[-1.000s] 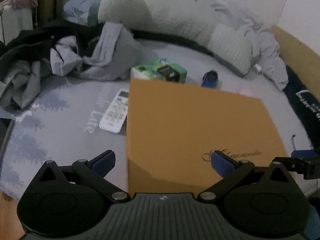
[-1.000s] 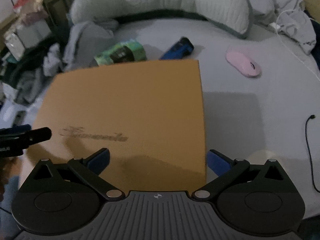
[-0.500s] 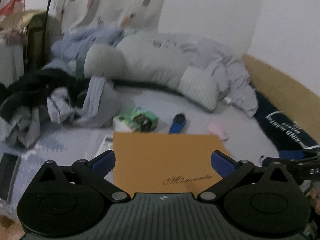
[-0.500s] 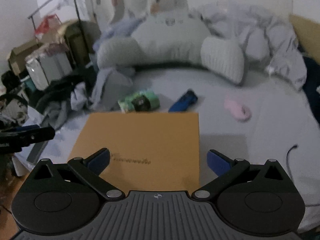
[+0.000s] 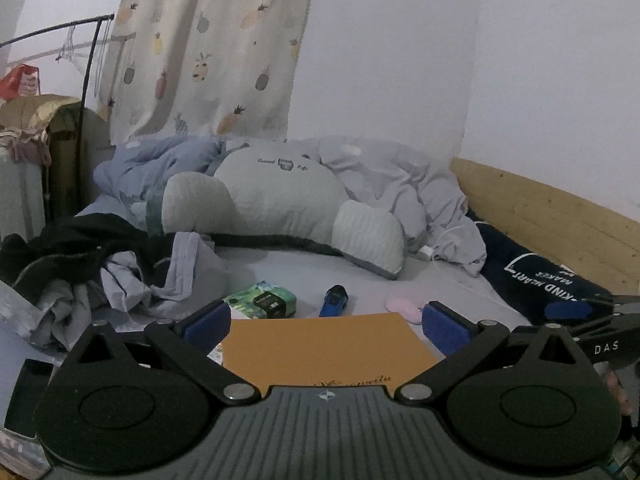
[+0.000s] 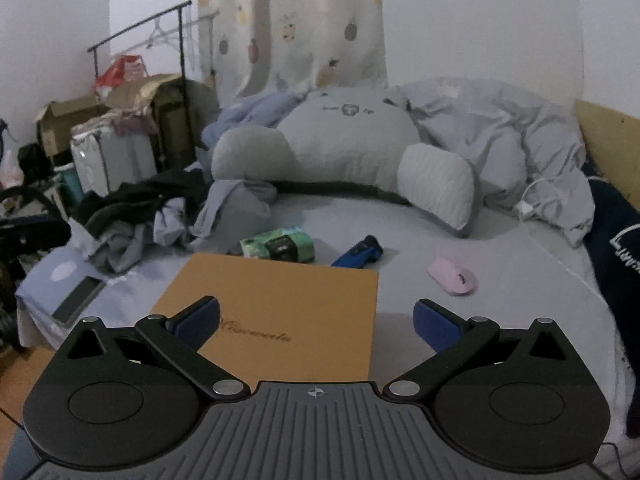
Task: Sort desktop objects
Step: 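Withdraw both grippers from the orange box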
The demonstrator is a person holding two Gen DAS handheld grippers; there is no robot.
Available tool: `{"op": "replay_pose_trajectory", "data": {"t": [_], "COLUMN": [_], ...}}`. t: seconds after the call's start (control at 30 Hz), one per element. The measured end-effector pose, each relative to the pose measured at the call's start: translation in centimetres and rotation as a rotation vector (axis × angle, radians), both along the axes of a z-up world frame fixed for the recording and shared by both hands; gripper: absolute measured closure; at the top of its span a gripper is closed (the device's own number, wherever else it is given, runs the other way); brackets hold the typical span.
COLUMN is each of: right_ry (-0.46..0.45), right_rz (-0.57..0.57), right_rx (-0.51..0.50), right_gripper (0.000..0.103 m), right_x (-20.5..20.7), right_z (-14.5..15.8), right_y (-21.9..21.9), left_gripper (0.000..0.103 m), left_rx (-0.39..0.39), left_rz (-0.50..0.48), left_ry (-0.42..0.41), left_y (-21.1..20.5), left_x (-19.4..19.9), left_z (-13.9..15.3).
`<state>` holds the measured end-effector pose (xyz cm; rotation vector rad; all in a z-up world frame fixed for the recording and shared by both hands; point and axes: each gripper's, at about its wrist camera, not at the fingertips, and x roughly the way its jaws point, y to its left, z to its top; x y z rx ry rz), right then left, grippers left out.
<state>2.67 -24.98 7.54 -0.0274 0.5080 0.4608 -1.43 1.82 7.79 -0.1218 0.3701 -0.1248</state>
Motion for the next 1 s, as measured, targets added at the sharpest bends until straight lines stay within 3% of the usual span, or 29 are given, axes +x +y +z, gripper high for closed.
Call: {"op": "replay_pose_trajectory", "data": {"t": [0.3,0.53,0.7,1.0], "right_ry": [-0.094,-0.075,-0.060,-0.027], "right_rz": [0.012,0.033,0.038,0.065], "right_rx": [0.046,0.131,0.090,0.084], "right_gripper": [0.000,0.000,0.000,0.000], "right_x": [-2.9,-3.6,-3.9,-4.9], "right_z": [-1.7,-3.7,-5.0,-6.5], "right_y": [-0.9,-1.7,-1.4,-0.2], "left_gripper": [0.000,0.000,0.000,0.000], "left_rx": [0.027,0.063,0.096,0.071], "left_rz": [0.006,0.000,0.033,0.008], "left_ry": [-0.014,-0.018,0.017,0.065], "left_y": [-0.5,-1.1,-1.5,-1.4], "left_x": [-1.7,-2.7,-2.8,-2.4], "left_z": [-2.7,-4.0,-5.4,-6.1]}}
